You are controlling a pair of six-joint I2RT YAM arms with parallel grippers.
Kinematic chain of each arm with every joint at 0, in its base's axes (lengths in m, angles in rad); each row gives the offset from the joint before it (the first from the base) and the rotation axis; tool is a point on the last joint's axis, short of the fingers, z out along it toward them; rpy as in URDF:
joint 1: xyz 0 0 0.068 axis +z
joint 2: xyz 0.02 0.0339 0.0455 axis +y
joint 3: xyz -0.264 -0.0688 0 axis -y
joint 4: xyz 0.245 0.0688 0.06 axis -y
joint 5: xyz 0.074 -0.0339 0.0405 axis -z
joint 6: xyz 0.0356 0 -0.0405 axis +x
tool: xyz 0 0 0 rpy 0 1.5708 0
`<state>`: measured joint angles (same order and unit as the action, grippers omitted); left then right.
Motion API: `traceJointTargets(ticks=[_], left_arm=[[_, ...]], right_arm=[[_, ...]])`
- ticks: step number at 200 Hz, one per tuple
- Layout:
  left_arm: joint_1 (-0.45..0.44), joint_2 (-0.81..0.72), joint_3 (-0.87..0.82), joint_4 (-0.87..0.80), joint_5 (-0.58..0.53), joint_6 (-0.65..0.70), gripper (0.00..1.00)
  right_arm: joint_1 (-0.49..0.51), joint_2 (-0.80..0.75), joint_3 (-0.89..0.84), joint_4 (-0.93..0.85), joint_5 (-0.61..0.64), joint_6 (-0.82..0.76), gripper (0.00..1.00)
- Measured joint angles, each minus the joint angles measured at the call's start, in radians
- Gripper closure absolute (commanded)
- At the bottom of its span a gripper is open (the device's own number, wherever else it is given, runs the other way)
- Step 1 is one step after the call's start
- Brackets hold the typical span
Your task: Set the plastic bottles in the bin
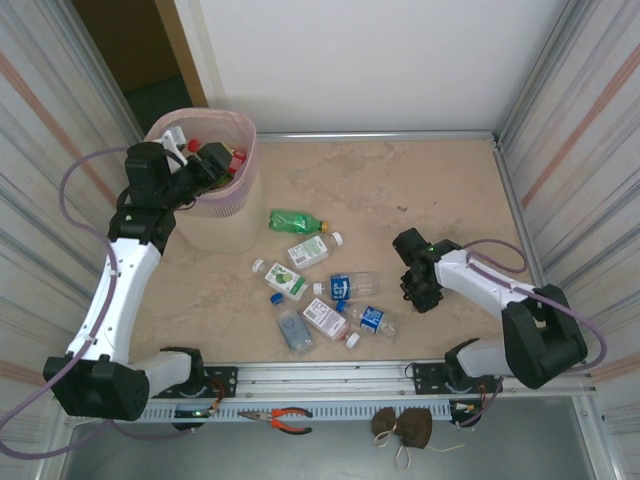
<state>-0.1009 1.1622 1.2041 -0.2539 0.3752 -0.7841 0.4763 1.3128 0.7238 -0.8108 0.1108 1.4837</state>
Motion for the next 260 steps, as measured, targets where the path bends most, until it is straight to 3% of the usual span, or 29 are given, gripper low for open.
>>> traceJointTargets(ticks=[17, 49, 83, 120, 200, 260], left_arm=[[-0.006, 0.002, 0.000, 0.020, 0.039, 0.018, 0.40], [-0.006, 0.020, 0.000, 0.096, 0.150, 0.061, 0.37], [-0.031, 0.061, -0.006, 0.222, 0.307, 0.101, 0.36], [-0.130, 0.115, -0.005, 0.308, 0.413, 0.165, 0.28], [-0.352, 0.140, 0.068, 0.375, 0.513, 0.349, 0.12], [-0.444, 0.172, 0.121, 0.386, 0.550, 0.415, 0.07]], right_arm=[[0.000, -0.043, 0.035, 0.005, 0.010, -0.131, 1.00], [0.005, -0.101, 0.152, 0.052, -0.015, -0.441, 1.00], [0.021, -0.215, 0.196, 0.166, -0.147, -0.752, 1.00], [0.025, -0.320, 0.196, 0.307, -0.330, -1.004, 1.00], [0.071, -0.357, 0.295, 0.456, -0.586, -1.295, 1.00], [0.109, -0.323, 0.392, 0.481, -0.696, -1.386, 1.00]])
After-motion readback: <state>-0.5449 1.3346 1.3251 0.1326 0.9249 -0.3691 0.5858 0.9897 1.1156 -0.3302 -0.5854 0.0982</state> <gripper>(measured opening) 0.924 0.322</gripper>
